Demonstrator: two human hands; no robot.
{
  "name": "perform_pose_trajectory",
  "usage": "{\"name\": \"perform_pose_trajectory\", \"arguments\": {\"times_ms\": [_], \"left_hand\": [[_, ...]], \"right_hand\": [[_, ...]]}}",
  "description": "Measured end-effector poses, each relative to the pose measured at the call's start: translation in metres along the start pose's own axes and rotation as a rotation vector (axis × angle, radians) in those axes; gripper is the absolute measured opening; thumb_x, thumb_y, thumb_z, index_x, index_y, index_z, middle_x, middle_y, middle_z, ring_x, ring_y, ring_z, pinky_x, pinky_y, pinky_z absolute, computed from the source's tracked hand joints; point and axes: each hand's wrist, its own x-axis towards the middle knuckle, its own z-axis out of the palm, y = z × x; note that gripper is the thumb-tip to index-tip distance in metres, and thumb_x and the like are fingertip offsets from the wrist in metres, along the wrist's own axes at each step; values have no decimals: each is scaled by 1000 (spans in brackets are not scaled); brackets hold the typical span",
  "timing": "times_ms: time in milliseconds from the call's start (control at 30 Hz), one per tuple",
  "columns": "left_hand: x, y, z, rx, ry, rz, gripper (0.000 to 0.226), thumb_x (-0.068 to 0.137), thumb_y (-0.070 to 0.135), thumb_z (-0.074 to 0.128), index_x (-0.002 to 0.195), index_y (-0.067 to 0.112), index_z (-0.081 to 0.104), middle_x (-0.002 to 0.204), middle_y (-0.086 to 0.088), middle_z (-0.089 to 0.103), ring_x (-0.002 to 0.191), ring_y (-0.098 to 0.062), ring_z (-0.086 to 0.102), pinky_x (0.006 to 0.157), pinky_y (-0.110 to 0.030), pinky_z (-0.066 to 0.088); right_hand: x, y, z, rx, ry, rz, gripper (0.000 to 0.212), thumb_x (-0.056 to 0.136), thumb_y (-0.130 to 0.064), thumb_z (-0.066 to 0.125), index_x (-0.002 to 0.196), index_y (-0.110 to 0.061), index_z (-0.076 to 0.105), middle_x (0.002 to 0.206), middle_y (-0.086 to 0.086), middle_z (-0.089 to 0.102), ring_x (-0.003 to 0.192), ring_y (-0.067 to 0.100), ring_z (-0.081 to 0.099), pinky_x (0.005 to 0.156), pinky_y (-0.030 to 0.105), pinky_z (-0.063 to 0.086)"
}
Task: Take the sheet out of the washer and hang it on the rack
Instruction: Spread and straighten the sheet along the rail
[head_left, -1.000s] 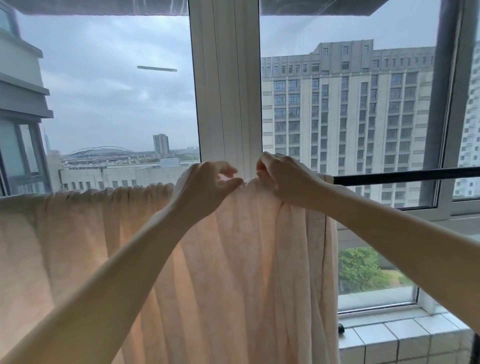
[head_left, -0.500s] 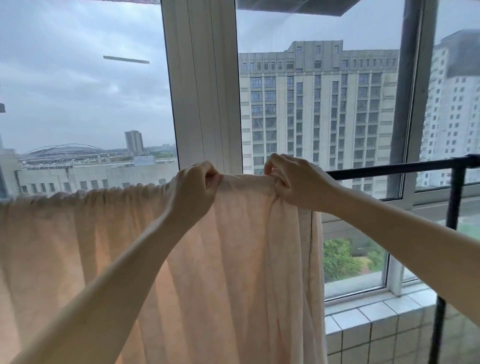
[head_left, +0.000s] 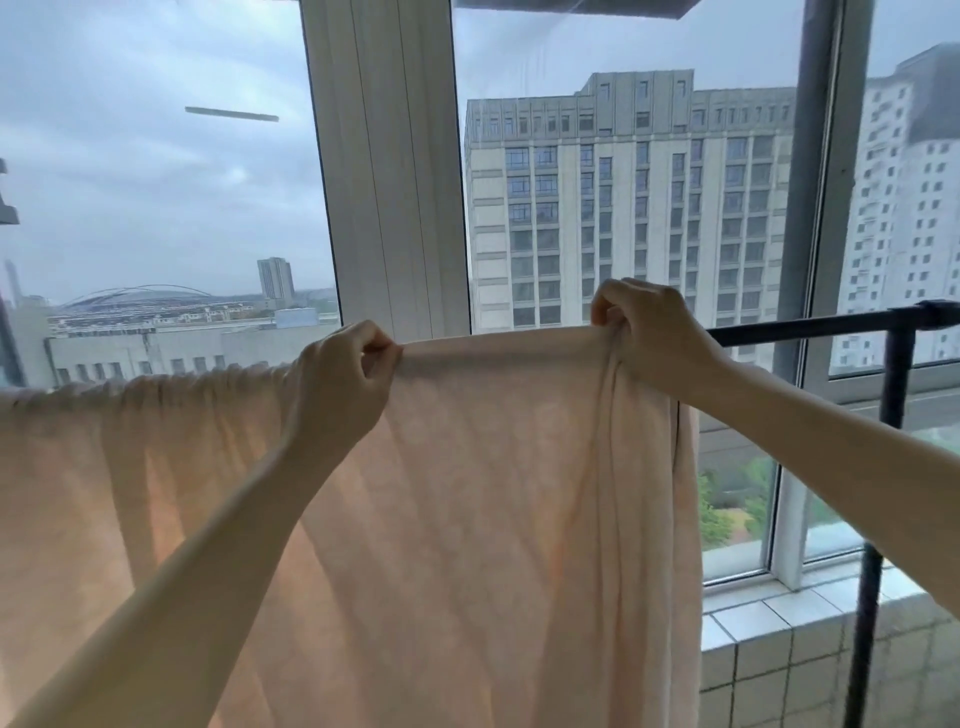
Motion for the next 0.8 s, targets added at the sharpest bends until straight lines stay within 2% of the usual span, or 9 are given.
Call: {"name": "perform_pose_trajectory", "arguments": {"times_ms": [67,200,300,367,433,533,600,700,800], "left_hand": [[-1,9,2,26,6,-40,14,88,30,63,76,24,63,67,14,58,70,-14,54,64,-28,34],[-3,41,13,77,-1,-89,9,87,18,61,81,21,68,77,4,69,78,-19,62,70,-30,43],[-10,86,32,30,-11,48,12,86,14,65,92,23,70,89,7,71,77,-9,62,72,-27,48],[-14,114,51,-1,-103,108,17,86,25,68,103,24,71,99,7,71,86,-10,62,78,-31,50],[-15,131,69,18,-182,120,23,86,36,68,107,25,71,104,7,70,95,-14,62,86,-39,50],[-10,139,78,-45,-137,52,15,82,39,73,92,28,75,86,14,68,84,-9,65,80,-37,52],[-6,137,77,-86,-95,6,8,79,34,76,81,27,76,74,18,63,75,-6,64,74,-35,53],[-4,136,72,-54,-59,13,6,79,28,75,74,27,73,72,17,63,66,2,57,64,-27,47],[-7,126,63,21,-21,19,10,82,22,73,73,22,69,74,13,60,64,-5,55,58,-23,39]], "right_hand": [[-1,9,-6,8,-9,-14,38,80,16,39,84,-19,53,89,2,60,82,20,61,74,32,53],[-5,23,-16,62,-49,-76,26,87,4,47,84,-19,59,87,-4,61,79,12,62,68,6,43],[-11,29,-17,42,-116,-163,10,92,-13,53,96,-19,61,95,-5,61,82,11,61,71,16,49],[-17,30,-17,-2,-105,-212,10,95,-23,51,102,-19,57,98,-2,61,79,15,60,69,29,53],[-22,29,-18,-22,-85,-219,13,96,-27,48,106,-20,54,101,1,60,77,20,60,67,34,51],[-25,30,-22,-30,-89,-234,13,97,-19,47,108,-18,54,105,6,59,82,25,60,75,38,51],[-24,30,-24,-56,-102,-242,21,95,-9,48,111,-21,56,109,5,57,85,26,60,79,39,51],[-21,29,-26,-49,-90,-218,29,92,0,47,106,-21,61,108,1,57,86,25,60,78,37,52],[-16,38,-34,-52,-79,-145,29,88,6,46,93,-16,64,100,1,57,82,24,60,73,37,52]]}}
